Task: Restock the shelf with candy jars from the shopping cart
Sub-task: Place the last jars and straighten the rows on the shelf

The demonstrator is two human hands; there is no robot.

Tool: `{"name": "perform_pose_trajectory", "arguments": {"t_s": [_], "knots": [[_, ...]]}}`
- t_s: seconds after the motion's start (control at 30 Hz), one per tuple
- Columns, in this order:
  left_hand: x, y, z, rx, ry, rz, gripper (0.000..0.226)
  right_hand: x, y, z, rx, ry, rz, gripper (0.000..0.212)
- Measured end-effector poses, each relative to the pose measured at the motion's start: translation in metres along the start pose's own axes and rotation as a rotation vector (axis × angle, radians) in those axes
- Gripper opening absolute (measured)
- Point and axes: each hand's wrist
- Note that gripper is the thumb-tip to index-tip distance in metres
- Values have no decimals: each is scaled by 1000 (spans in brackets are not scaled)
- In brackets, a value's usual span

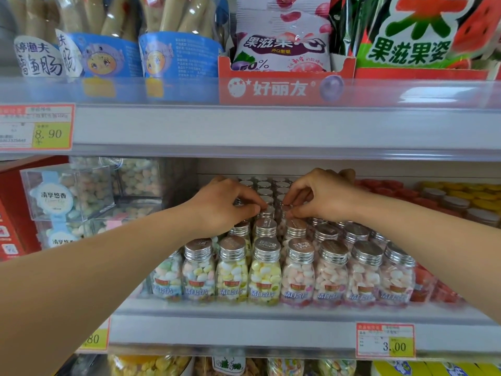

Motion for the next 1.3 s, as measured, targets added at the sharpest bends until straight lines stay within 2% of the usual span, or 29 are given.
{"name": "perform_pose_trajectory", "arguments": {"t_s": [0.07, 0.2, 0.43, 0.57, 0.87, 1.3], "knots": [[1, 0, -1, -1, 0, 0, 22, 0, 0, 0, -28, -5, 22, 31], [8, 0, -2, -11, -13, 10, 23, 0, -2, -3, -91, -12, 80, 53], [15, 1, -4, -8, -51, 43, 22, 3, -9, -13, -48, -46, 100, 44], [26, 6, -6, 22, 0, 28, 27, 17, -19, -28, 54, -29, 57, 17], [44, 20, 6, -80, 27, 167, 43, 23, -19, -46, -5, 62, -129, 26], [47, 17, 5, -74, 10, 91, 43, 32, -16, -33, -25, 29, -74, 22]]}}
Point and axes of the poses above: each hand's wrist, its own z-axis towards the middle knuckle, its own y-axis out of the palm, x = y × z, and after that the axes turned 12 degrees about -x, right-handed
